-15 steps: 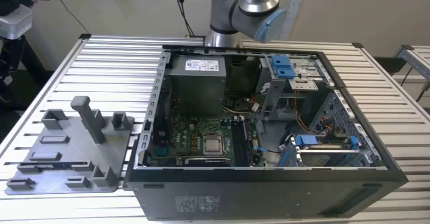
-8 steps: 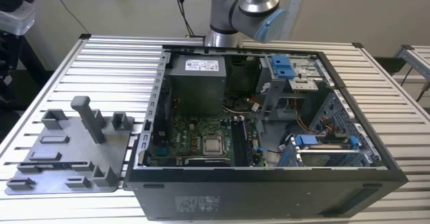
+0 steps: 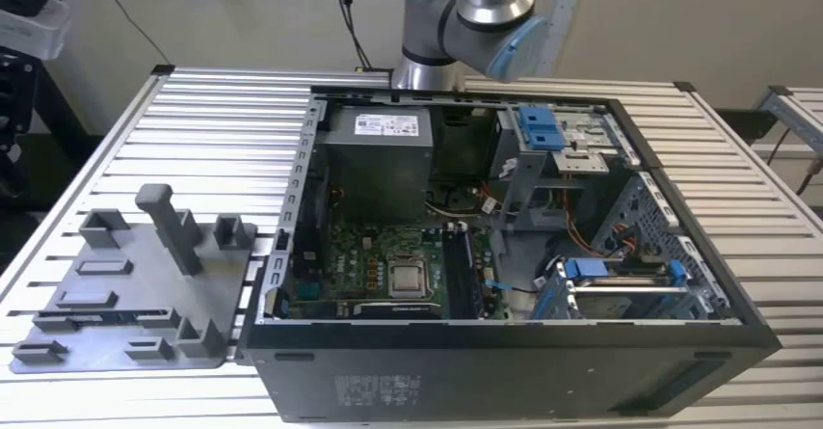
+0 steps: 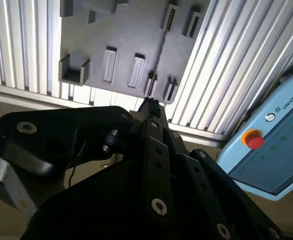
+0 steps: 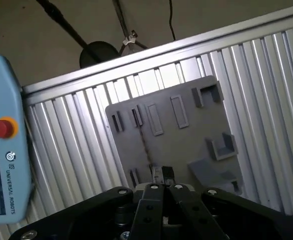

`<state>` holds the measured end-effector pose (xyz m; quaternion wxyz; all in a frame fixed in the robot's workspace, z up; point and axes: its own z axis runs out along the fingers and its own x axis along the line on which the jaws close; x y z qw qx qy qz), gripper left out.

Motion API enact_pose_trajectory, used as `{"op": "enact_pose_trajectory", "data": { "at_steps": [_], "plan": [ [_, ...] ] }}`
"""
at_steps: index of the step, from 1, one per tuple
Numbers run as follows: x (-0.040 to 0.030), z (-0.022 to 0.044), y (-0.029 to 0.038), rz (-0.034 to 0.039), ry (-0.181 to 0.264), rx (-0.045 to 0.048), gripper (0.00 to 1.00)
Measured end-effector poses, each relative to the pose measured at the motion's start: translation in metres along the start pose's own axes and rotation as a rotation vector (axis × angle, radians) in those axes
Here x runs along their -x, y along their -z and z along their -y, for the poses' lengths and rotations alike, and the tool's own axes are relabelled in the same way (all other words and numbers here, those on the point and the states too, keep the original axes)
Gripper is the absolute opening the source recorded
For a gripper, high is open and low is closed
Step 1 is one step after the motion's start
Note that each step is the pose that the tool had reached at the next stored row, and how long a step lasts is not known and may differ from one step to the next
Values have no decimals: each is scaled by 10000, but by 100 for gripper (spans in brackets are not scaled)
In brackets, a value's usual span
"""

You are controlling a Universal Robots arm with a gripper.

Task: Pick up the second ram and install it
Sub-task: 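Pick up the second ram and move it above second insertion slot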

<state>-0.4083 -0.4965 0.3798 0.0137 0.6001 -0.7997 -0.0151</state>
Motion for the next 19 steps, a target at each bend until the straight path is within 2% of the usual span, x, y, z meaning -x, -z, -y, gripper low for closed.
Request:
{"op": "enact_pose_trajectory", "data": {
  "at_steps": [12, 17, 19],
  "plan": [
    [6, 0, -44, -76, 1768, -10, 11],
    [6, 1, -58, -97, 2297, -14, 11],
    [6, 0, -61, -98, 2416, -45, 11]
  ]
}}
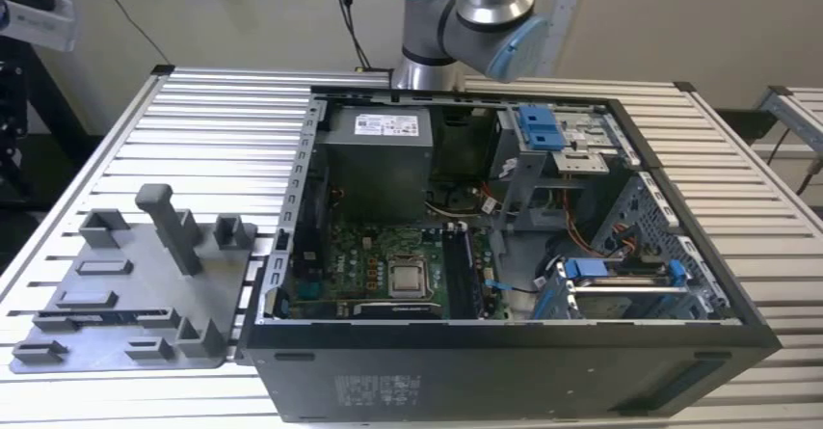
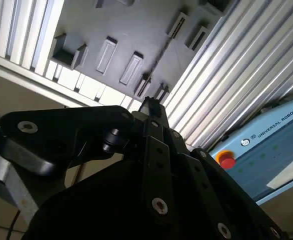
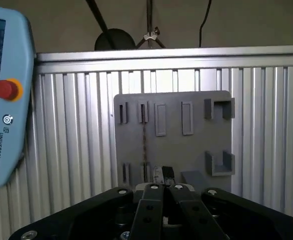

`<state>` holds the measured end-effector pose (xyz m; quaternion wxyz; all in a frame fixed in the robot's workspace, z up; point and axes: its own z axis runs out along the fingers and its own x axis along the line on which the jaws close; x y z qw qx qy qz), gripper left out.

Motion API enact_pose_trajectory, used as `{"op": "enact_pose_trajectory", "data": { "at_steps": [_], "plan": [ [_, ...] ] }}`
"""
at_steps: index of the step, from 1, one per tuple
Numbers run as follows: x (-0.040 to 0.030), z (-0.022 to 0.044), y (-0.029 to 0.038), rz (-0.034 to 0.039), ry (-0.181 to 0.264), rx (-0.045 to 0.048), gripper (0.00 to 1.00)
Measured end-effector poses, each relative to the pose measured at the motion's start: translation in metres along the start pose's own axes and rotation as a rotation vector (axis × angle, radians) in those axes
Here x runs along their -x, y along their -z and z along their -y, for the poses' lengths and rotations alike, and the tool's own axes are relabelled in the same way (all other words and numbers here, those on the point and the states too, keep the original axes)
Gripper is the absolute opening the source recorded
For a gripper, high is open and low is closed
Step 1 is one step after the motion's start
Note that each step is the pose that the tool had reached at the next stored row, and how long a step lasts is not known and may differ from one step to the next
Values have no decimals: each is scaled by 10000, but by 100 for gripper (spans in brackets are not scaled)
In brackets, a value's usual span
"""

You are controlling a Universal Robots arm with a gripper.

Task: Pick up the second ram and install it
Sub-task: 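Pick up the second ram and move it above second insertion slot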

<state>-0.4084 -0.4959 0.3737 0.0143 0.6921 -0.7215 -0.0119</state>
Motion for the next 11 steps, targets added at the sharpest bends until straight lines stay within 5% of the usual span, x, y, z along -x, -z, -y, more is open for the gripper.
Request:
{"op": "enact_pose_trajectory", "data": {
  "at_steps": [4, 11],
  "plan": [
    [0, -1, -9, 8, 38, -168, 11],
    [-4, -1, -9, 9, 38, -185, 11]
  ]
}}
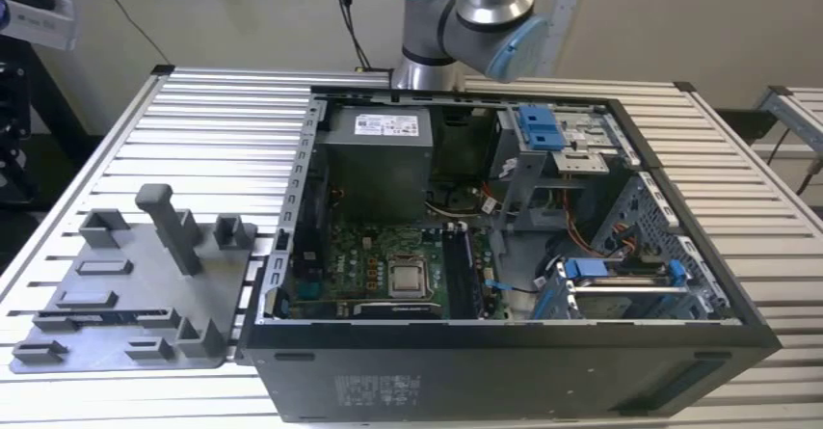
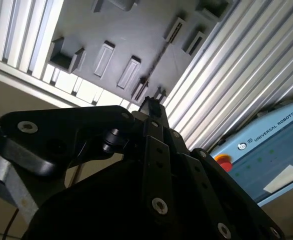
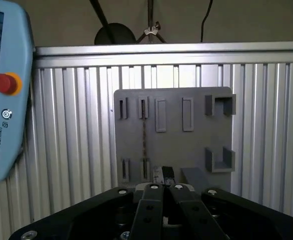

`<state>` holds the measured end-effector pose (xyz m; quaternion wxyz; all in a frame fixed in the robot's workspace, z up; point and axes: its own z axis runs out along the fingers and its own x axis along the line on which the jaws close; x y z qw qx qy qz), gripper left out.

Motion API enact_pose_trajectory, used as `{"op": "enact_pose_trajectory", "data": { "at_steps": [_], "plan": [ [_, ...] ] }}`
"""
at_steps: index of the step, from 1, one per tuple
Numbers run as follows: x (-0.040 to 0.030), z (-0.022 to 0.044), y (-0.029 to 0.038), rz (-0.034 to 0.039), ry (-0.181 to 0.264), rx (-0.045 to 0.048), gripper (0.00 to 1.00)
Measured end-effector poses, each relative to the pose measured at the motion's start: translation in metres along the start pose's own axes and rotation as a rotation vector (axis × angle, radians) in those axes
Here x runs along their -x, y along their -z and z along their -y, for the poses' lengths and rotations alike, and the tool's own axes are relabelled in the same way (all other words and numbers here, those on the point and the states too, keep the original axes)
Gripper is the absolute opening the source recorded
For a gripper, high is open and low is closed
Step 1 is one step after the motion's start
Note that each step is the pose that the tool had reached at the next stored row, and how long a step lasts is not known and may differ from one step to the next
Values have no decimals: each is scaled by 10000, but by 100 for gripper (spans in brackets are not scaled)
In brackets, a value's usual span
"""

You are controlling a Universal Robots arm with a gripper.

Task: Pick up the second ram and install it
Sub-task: 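Pick up the second ram and move it above second insertion slot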

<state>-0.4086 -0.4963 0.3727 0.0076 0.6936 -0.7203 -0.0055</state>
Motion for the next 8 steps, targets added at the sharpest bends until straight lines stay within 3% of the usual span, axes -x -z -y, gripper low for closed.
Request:
{"op": "enact_pose_trajectory", "data": {
  "at_steps": [7, 8],
  "plan": [
    [-4, 0, 0, 0, 0, 0, 12],
    [-5, 0, 0, 0, 0, 0, 24]
  ]
}}
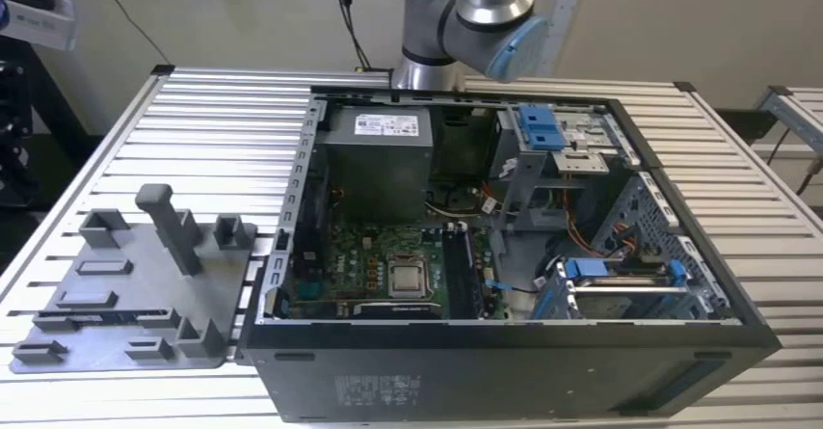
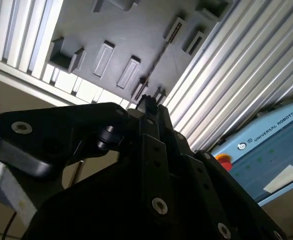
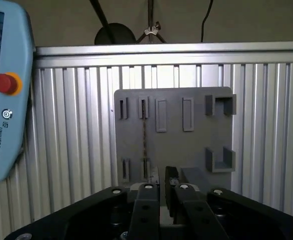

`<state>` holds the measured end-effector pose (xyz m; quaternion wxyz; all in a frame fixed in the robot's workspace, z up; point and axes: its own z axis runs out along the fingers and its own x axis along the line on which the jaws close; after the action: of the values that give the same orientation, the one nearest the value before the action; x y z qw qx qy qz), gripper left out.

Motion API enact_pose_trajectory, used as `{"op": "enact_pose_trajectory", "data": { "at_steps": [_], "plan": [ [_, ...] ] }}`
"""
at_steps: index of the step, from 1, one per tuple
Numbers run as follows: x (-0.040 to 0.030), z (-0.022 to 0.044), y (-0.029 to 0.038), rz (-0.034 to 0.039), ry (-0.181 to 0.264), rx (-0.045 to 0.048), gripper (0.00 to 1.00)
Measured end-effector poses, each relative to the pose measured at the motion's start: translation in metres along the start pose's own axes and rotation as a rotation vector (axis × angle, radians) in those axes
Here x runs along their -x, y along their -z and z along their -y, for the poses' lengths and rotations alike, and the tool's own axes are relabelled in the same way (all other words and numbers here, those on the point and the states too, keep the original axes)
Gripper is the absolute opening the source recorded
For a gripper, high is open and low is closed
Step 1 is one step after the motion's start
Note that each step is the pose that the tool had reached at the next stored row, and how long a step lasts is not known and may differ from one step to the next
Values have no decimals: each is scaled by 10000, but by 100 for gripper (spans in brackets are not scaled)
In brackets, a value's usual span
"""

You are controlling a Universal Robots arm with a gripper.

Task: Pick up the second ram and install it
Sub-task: 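Pick up the second ram and move it above second insertion slot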

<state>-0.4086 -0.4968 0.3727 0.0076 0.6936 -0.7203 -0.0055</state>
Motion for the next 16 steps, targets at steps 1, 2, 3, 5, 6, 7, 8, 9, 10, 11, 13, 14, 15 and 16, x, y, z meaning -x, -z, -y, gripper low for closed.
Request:
{"op": "enact_pose_trajectory", "data": {
  "at_steps": [1, 2, 3, 5, 6, 7, 8, 9, 10, 11, 13, 14, 15, 16],
  "plan": [
    [-1, 0, 0, 0, 0, 0, 24],
    [-1, 0, 0, 0, 0, 0, 30],
    [-2, 0, 0, 0, 1, 0, 30],
    [-3, 0, 0, 0, 0, 0, 42],
    [-4, 0, 0, 0, 0, 0, 42],
    [-4, 0, 0, 0, 0, 0, 42],
    [-5, 0, 0, 0, 0, 0, 42],
    [-6, 0, 0, 0, 0, 0, 42],
    [-6, 0, 0, 0, 0, 0, 42],
    [-7, 0, 0, 0, 0, 0, 42],
    [-7, 0, -1, 0, 0, 0, 42],
    [-7, 0, -4, 0, 0, -1, 42],
    [-7, 1, -9, 1, 1, -1, 42],
    [-7, 1, -15, 1, 0, -1, 42]
  ]
}}
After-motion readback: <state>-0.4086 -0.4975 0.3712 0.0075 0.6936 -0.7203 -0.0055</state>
